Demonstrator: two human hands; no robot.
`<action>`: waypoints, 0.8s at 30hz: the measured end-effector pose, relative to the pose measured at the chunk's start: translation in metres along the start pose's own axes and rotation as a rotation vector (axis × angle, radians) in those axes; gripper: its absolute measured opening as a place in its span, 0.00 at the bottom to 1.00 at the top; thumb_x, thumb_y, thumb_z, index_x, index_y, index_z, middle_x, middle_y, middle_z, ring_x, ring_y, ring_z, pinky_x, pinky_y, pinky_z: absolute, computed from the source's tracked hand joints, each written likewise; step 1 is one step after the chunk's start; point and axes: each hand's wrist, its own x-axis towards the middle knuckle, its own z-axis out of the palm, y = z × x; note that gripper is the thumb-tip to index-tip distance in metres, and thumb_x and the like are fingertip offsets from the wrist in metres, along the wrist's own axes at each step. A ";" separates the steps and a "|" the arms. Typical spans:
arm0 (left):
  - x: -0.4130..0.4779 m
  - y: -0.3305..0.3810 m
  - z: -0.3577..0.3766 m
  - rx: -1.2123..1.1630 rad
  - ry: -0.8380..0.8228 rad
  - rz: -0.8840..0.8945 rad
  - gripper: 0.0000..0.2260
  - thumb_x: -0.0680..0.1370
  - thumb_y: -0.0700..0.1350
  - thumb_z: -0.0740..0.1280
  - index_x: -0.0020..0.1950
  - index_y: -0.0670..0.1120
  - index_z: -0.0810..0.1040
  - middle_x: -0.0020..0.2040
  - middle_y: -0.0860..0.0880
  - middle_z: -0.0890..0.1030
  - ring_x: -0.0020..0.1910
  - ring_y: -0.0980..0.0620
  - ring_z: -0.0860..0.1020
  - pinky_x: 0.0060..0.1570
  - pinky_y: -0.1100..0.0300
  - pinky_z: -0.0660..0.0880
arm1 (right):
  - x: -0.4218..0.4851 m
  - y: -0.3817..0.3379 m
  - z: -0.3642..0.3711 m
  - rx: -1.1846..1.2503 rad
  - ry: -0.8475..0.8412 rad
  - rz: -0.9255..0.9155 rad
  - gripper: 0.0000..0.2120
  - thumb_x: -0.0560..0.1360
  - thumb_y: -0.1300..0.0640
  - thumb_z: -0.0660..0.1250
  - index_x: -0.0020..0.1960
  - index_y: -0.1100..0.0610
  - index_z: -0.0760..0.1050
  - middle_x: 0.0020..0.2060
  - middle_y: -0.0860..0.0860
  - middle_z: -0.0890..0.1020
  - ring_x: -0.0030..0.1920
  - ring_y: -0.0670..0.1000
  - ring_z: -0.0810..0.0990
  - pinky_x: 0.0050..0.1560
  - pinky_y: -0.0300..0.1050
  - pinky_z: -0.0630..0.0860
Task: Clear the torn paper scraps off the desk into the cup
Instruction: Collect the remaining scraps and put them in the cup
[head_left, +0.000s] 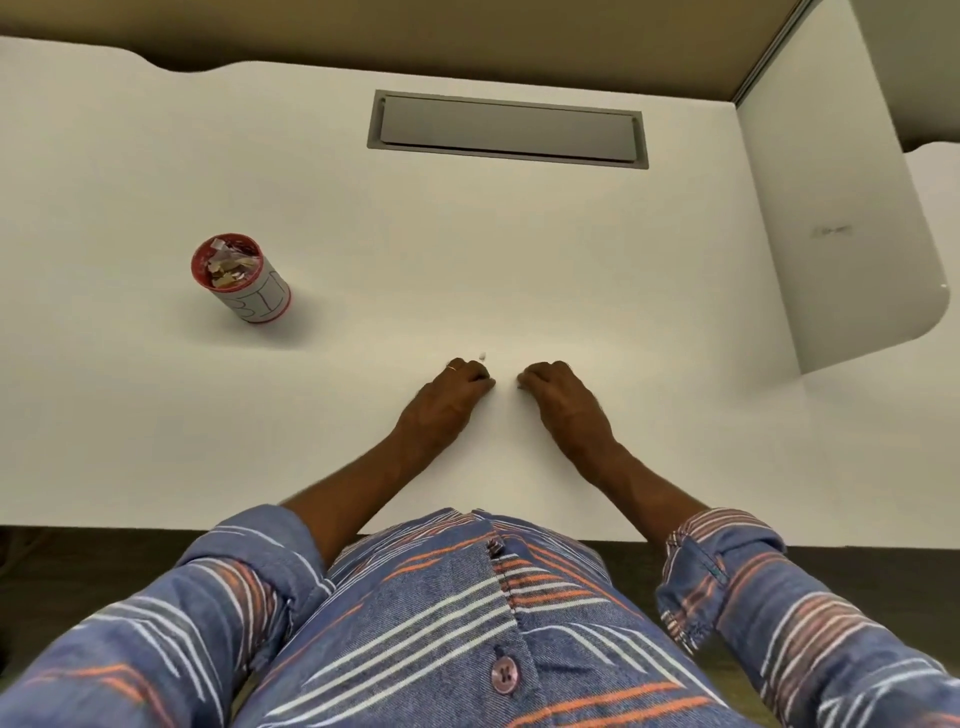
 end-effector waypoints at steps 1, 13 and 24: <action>0.000 0.000 -0.001 0.016 -0.002 0.007 0.15 0.80 0.36 0.62 0.66 0.43 0.77 0.63 0.47 0.77 0.62 0.46 0.74 0.49 0.48 0.78 | 0.002 0.000 0.000 -0.006 0.001 0.010 0.16 0.78 0.65 0.61 0.64 0.60 0.77 0.60 0.55 0.79 0.61 0.58 0.75 0.51 0.56 0.78; 0.024 -0.018 -0.032 -0.621 0.259 -0.307 0.12 0.73 0.36 0.70 0.56 0.44 0.84 0.49 0.48 0.85 0.48 0.52 0.83 0.53 0.59 0.79 | 0.005 0.013 -0.010 1.313 0.249 0.841 0.10 0.75 0.62 0.74 0.54 0.65 0.83 0.48 0.58 0.86 0.44 0.57 0.85 0.55 0.50 0.83; 0.043 -0.019 -0.030 -0.326 -0.076 -0.148 0.29 0.78 0.42 0.64 0.77 0.59 0.63 0.57 0.53 0.82 0.48 0.53 0.79 0.55 0.59 0.76 | -0.032 0.029 -0.019 1.892 0.219 0.948 0.15 0.78 0.63 0.69 0.63 0.66 0.77 0.52 0.53 0.83 0.55 0.49 0.83 0.66 0.43 0.77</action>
